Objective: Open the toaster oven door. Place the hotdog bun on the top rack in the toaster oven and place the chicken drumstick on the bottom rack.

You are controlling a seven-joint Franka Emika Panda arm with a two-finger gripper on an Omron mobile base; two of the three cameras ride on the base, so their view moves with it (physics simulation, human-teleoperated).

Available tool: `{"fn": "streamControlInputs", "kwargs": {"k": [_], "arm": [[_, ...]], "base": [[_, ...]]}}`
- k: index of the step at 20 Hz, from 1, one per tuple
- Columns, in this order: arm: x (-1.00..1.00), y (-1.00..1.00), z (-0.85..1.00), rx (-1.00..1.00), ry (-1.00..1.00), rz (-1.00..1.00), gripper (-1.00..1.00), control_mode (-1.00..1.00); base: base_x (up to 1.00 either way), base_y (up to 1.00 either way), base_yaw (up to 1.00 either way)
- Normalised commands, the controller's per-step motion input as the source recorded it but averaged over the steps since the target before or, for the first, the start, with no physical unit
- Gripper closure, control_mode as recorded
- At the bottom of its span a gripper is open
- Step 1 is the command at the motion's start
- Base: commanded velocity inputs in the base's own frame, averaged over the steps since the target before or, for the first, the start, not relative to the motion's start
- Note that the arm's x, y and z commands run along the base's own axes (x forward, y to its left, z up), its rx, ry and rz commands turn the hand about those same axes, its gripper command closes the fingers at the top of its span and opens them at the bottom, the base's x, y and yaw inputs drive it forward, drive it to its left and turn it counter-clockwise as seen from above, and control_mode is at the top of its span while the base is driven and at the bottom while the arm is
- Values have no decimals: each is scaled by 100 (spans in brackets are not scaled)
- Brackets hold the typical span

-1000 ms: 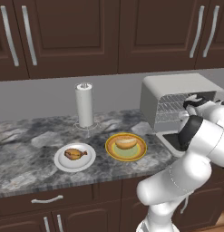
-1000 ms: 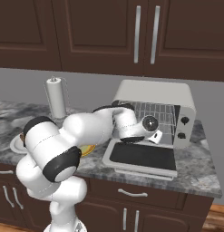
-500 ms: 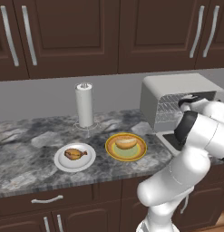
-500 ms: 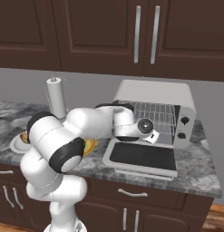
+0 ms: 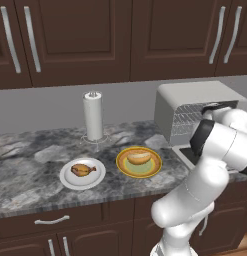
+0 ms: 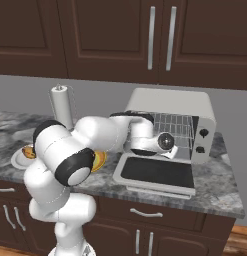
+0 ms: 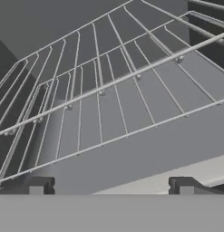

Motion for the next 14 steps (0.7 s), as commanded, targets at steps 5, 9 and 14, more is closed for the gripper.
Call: {"fn": "streamControlInputs", "kwargs": {"k": [5,9,14], "arm": [[0,-1,-6,5,-7,3,-100,-100],[0,0,-13,6,-5,1,-100,-100],[9,0,-7,5,-1,0,-100,-100]], "base": [[0,0,0],[0,0,0],[0,0,0]]}}
